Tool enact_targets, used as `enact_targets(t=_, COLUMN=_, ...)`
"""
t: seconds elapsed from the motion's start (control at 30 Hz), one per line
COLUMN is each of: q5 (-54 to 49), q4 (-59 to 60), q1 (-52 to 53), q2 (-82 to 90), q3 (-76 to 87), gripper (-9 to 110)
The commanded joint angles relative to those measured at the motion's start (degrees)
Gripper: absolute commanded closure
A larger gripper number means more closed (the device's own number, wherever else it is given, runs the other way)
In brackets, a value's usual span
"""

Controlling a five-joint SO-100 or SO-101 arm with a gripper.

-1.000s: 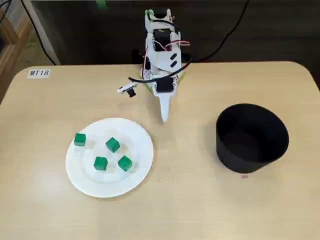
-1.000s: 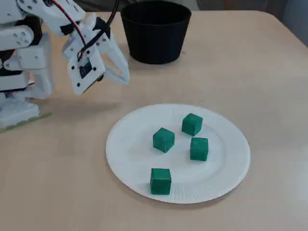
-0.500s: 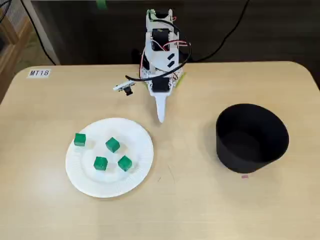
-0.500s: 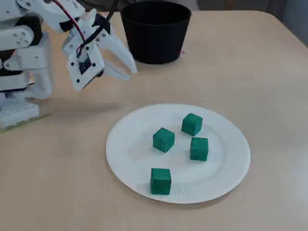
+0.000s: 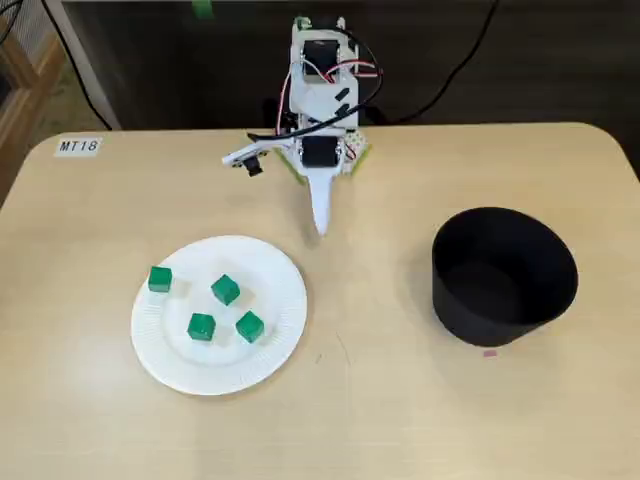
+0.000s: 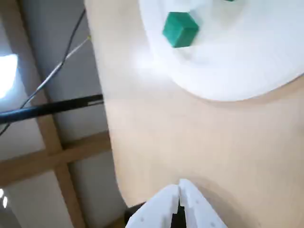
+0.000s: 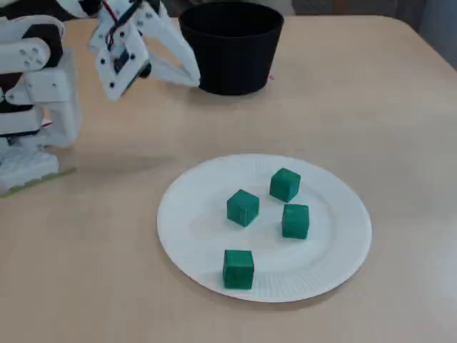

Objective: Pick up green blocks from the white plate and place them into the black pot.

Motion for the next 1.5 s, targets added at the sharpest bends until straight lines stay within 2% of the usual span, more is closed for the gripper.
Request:
enact_targets(t=0.0, q5=-4.0, q4=6.8, q1=0.2, q2=-26.1, q3=-28.4, gripper=104)
enact_targets(t=0.13, q5=-5.5, q4=29.0, q1=3.4, q2=-57.1, q3=-68.6, gripper=104)
enact_targets(t=0.2, q5=-4.0, q4=32.1, q1=5.9, q2=-64.3, q3=-78.0, gripper=104)
enact_targets(t=0.33, q5=0.2, q4=31.8, q1=14.9, q2=-68.9, q3=-78.2, gripper=104)
enact_targets(t=0.53, q5=0.4, q4=31.6, q1=27.7, q2=-80.3, q3=-79.8, gripper=104)
enact_targets(t=0.8, q5=-19.1, q4=31.8, q1=38.8, q2=-94.7, q3=-87.5, gripper=104)
enact_targets(t=0.97, q5=-25.4, q4=31.8, q1=43.2, q2=-97.6, q3=-89.5, gripper=103)
enact_targets(t=1.1, q5=-29.6, q4=31.8, q1=45.2, q2=-99.3, q3=-89.6, gripper=72)
enact_targets(t=1.17, q5=-30.9, q4=31.8, q1=45.4, q2=-100.8, q3=-89.8, gripper=64)
enact_targets(t=1.27, q5=-33.2, q4=31.8, q1=44.9, q2=-102.9, q3=-89.8, gripper=61)
enact_targets(t=1.47, q5=-38.8, q4=31.8, q1=44.7, q2=-107.8, q3=-93.1, gripper=65)
